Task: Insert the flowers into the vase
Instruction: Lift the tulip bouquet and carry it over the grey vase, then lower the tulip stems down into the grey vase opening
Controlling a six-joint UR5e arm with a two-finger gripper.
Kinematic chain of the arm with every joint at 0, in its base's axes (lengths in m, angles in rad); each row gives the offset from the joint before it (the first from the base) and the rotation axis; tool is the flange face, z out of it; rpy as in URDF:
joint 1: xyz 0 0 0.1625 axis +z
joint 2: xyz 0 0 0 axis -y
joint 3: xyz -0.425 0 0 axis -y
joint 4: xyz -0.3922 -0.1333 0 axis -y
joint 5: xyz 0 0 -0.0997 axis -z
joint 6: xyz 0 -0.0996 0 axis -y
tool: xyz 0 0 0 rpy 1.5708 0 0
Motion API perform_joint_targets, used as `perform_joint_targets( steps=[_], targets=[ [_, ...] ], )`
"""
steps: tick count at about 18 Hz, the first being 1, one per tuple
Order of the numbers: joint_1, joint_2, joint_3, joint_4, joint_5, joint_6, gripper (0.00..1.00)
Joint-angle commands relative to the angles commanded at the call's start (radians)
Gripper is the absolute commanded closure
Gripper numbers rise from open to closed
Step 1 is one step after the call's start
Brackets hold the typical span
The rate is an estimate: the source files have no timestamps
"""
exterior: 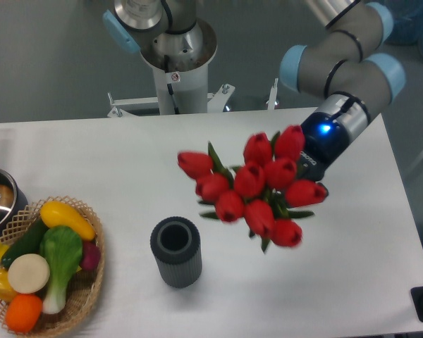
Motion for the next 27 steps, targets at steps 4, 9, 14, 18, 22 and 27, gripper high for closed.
perform_joint_targets(
  steps=[4,9,14,18,22,27],
  targets=[
    [-0.026,0.000,-0.066,0.000,-0.061,0.121,0.86],
    [-0.067,-0.003,-0.092,-0.002,-0.083,0.207,0.86],
    [-0.095,-0.006,-0.129,-0.003,-0.086,0.210,0.86],
    [-0.095,-0.008,-0.147,-0.005,-0.085,0.209,0.86],
    [-0.098,-0.011,-0.150,-0.008,-0.077,0.206,0.86],
    [-0.107,-0.020,-0.147,-0.008,-0.075,0.206,0.86]
  ],
)
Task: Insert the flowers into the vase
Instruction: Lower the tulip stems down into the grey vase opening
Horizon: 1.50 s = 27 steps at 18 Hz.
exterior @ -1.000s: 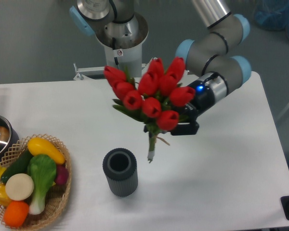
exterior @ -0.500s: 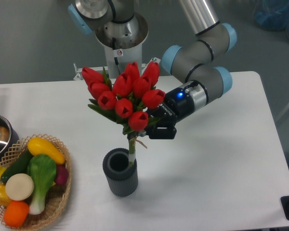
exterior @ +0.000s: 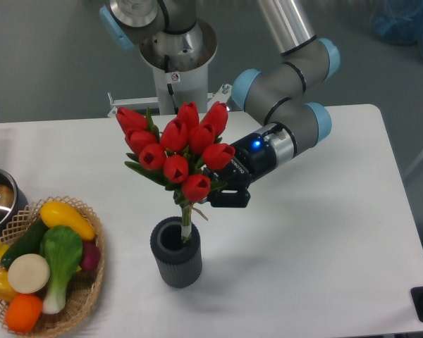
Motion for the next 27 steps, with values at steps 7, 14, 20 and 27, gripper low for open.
perform_joint_targets(
  steps=[7,14,20,27],
  targets=[
    [-0.017,-0.017,-0.003,0.000,0.005,0.006,0.86],
    [-0.018,-0.015,-0.021,0.000,0.012,0.005,0.86],
    [-0.026,-0.025,-0.028,0.000,0.012,0.006,0.86],
    [-0.037,-0.066,-0.031,0.000,0.023,0.049,0.85]
  ],
)
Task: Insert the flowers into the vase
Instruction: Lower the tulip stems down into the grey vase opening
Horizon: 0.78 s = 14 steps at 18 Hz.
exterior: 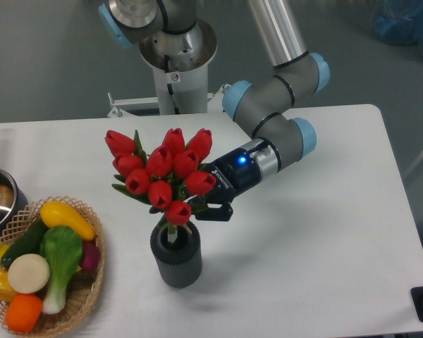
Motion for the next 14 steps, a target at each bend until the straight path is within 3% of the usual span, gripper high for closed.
perform_joint_targets(
  steps=[14],
  targets=[
    [0.003,-0.060,-0.005,0.003,0.011,0.081,0.85]
  ],
)
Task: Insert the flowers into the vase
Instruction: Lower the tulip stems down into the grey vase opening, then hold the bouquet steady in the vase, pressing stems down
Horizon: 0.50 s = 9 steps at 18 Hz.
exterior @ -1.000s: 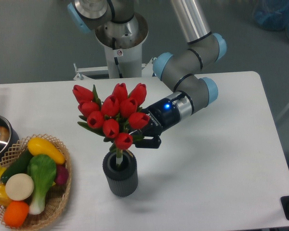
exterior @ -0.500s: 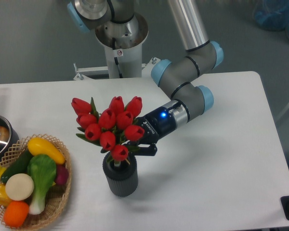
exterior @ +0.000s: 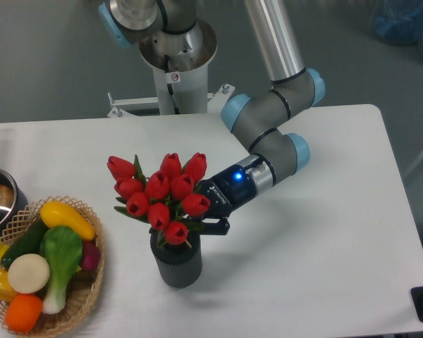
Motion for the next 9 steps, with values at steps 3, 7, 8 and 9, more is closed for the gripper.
perform_joint_targets(
  steps=[3,7,8,9],
  targets=[
    [0.005,-0.011,0.000,0.000,0.000,0.012,0.85],
    [0.006,-0.025,-0.002,0.000,0.002,0.032,0.85],
    [0.006,-0.025,-0.003,-0.002,0.002,0.038,0.84],
    [0.006,-0.025,-0.006,0.000,0.002,0.040,0.84]
  ],
)
